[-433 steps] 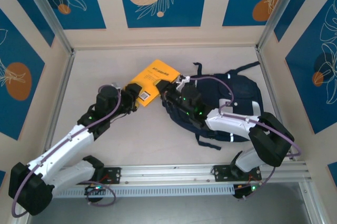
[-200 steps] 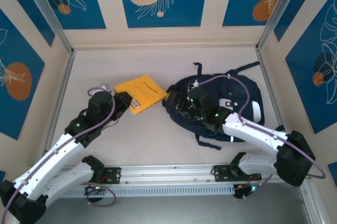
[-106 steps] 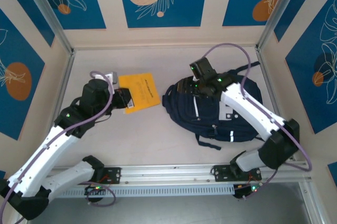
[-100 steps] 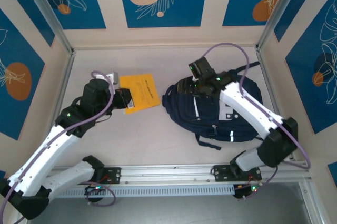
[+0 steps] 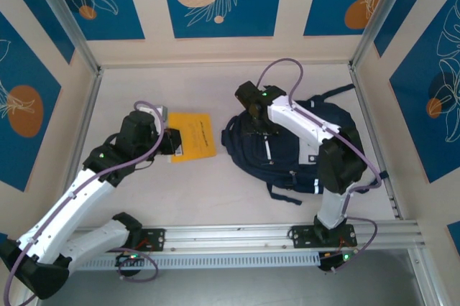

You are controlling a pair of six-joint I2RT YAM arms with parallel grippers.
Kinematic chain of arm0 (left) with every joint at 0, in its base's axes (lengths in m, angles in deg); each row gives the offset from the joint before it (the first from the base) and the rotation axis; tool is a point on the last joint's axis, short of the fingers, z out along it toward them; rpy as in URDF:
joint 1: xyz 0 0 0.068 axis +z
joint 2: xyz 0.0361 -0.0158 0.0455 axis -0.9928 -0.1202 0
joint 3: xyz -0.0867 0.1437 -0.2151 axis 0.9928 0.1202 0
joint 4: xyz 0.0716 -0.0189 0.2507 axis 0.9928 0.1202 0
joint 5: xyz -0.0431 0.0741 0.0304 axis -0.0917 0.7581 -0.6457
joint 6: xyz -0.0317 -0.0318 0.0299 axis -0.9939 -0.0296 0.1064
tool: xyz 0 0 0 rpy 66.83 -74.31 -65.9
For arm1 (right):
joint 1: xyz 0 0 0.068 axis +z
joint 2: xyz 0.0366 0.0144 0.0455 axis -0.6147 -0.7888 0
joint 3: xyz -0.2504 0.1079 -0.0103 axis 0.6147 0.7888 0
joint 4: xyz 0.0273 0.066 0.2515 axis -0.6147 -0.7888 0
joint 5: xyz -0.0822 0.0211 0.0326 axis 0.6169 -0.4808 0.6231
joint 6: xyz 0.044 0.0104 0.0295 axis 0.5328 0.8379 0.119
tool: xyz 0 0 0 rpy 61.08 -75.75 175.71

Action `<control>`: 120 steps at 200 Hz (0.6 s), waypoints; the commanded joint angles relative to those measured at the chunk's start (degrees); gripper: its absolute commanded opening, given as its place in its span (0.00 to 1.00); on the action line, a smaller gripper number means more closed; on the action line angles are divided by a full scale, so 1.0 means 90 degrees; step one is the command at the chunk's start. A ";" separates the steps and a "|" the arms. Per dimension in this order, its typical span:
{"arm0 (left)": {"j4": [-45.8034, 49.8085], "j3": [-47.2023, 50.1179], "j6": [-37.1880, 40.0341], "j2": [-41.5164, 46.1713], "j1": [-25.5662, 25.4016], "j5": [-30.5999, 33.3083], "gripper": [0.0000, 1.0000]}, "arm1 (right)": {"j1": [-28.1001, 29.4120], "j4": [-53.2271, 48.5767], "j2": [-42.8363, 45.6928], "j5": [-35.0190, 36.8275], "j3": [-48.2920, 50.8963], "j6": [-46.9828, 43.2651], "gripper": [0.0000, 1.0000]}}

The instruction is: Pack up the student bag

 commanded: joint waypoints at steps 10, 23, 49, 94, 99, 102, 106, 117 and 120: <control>-0.0445 -0.0018 0.0039 0.0124 0.0087 -0.0162 0.00 | 0.0032 -0.0243 -0.0230 0.0448 -0.0160 0.0274 0.69; -0.0456 0.0000 0.0001 0.0113 0.0088 -0.0152 0.00 | 0.0029 -0.0226 -0.0363 0.0472 -0.0144 0.0248 0.67; -0.0495 0.0037 -0.0049 0.0081 0.0111 -0.0210 0.00 | 0.0062 -0.0371 -0.0706 0.0687 -0.0280 0.0212 0.66; -0.0499 0.0069 -0.0088 0.0039 0.0154 -0.0221 0.00 | 0.0345 -0.0611 -0.1056 0.1306 -0.0501 0.0256 0.51; -0.0501 0.0069 -0.0089 0.0041 0.0164 -0.0227 0.00 | 0.0366 -0.0678 -0.1086 0.1399 -0.0539 0.0302 0.47; -0.0509 0.0077 -0.0097 0.0043 0.0164 -0.0230 0.00 | 0.0378 -0.0699 -0.1081 0.1439 -0.0549 0.0320 0.44; -0.0509 0.0079 -0.0103 0.0030 0.0173 -0.0238 0.00 | 0.0386 -0.0711 -0.1076 0.1481 -0.0548 0.0338 0.40; -0.0517 0.0084 -0.0112 0.0018 0.0189 -0.0250 0.00 | 0.0411 -0.0723 -0.0987 0.1556 -0.0529 0.0387 0.28; -0.0522 0.0092 -0.0116 0.0015 0.0197 -0.0255 0.00 | 0.0410 -0.0707 -0.0944 0.1552 -0.0520 0.0384 0.25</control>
